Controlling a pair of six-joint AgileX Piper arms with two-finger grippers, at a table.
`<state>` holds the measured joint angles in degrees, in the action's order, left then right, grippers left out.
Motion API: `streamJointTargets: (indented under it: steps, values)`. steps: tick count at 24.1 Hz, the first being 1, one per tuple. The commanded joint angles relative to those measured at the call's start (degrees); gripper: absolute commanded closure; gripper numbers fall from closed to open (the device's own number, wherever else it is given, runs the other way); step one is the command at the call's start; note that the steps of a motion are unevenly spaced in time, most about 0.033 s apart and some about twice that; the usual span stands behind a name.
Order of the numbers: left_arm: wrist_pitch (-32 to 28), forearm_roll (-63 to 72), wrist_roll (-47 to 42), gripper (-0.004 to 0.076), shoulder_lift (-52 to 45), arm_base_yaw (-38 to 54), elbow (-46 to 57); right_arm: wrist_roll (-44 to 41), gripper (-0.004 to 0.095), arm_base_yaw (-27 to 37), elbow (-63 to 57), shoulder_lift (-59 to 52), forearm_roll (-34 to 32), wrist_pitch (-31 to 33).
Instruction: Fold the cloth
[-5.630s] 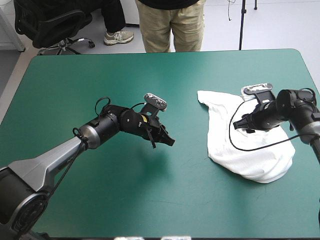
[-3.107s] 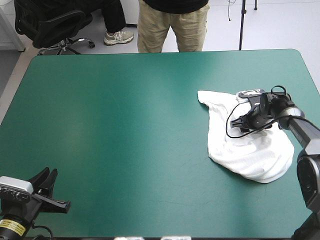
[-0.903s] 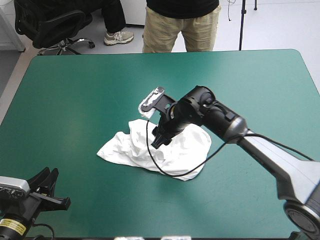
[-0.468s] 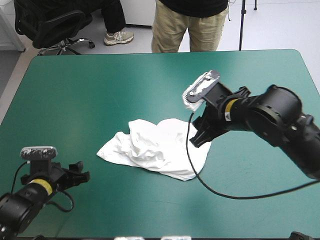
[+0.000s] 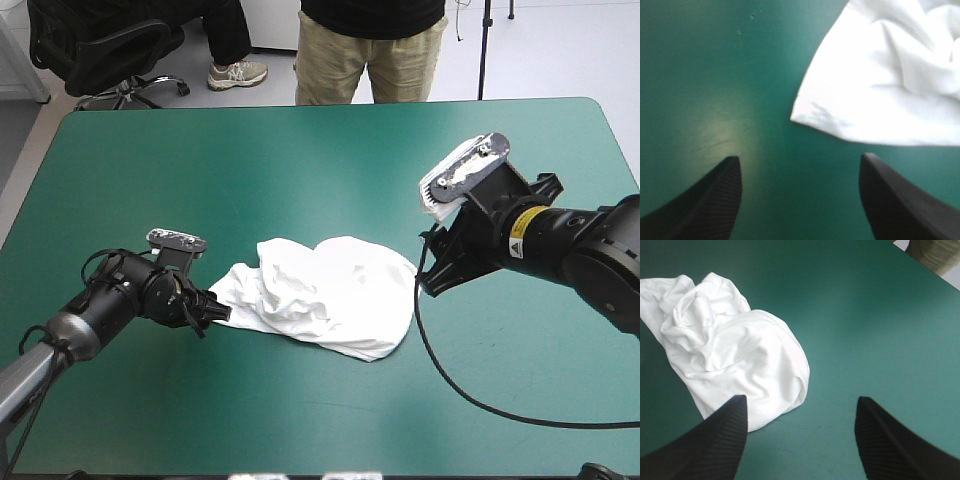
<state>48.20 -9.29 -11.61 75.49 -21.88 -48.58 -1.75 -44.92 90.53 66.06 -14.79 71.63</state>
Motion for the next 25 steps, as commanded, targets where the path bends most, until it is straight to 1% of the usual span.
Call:
streamJointTargets:
  steps: [1, 6, 9, 11, 14, 15, 16, 17, 18, 19, 20, 21, 22, 23, 24, 25]
  values:
    - [-4.43, 0.76, 0.85, 0.0238, 1.10, 0.75, -2.12, -1.18, 0.0327, 0.23, -0.82, -1.41, -2.61, -0.08]
    - [-8.75, 1.64, 1.43, 0.0239, 4.12, 2.94, -2.12, -2.52, 0.0327, 0.23, -3.06, -1.39, -2.62, -0.21]
    - [-10.35, 2.70, 1.97, 0.0239, 6.41, 4.20, -2.12, -3.49, 0.0327, 0.23, -3.58, -1.39, -2.75, -0.21]
    - [-11.20, 4.43, 3.56, 0.0239, 8.09, 4.18, -2.12, -3.73, 0.0329, 0.23, -3.58, -1.39, -2.87, -0.22]
    - [-12.60, 10.97, 8.81, 0.0244, 10.05, 4.18, -2.12, -4.41, 0.0331, 0.23, -3.58, -1.39, -4.72, -0.11]
    - [-12.57, 14.68, 12.48, 0.0286, 11.19, 4.18, -2.12, -5.34, 0.0331, 0.23, -3.58, -1.39, -6.58, -0.11]
    - [-12.43, 15.45, 13.14, 0.0322, 11.54, 4.18, -2.12, -5.56, 0.0331, 0.23, -3.58, -1.39, -7.41, -0.11]
    - [-12.20, 15.61, 13.36, 0.0425, 12.22, 4.18, -2.12, -6.17, 0.0331, 0.23, -3.58, -1.39, -8.07, -0.11]
    - [-12.03, 15.04, 13.36, 0.0478, 12.49, 4.18, -2.12, -6.47, 0.0331, 0.23, -3.58, -1.39, -8.07, -0.11]
    - [-11.66, 13.77, 13.50, 0.0633, 12.61, 4.18, -2.12, -7.32, 0.0331, 0.23, -3.58, -1.39, -7.82, -0.11]
    - [-11.41, 13.07, 13.50, 0.0696, 12.61, 4.18, -2.12, -7.73, 0.0331, 0.23, -3.61, -1.26, -7.82, -0.11]
    - [-10.81, 12.37, 13.93, 0.0735, 12.61, 4.18, -2.12, -9.84, 0.0331, 0.57, -4.29, -1.14, -9.66, -0.11]
    - [-10.35, 12.02, 13.93, 0.0736, 12.61, 4.18, -2.12, -11.28, 0.0331, 1.87, -5.65, -1.14, -11.87, -0.11]
    - [-10.14, 11.91, 13.93, 0.0736, 12.61, 4.18, -2.12, -11.67, 0.0331, 4.37, -7.12, -1.14, -12.32, -0.49]
    - [-9.78, 11.91, 13.93, 0.0736, 12.61, 4.18, -2.12, -11.06, 0.0331, 8.19, -9.47, -1.14, -10.16, -2.01]
    - [-9.65, 11.91, 13.93, 0.0736, 12.61, 4.18, -2.12, -8.27, 0.0331, 10.69, -11.72, -1.04, -6.92, -4.16]
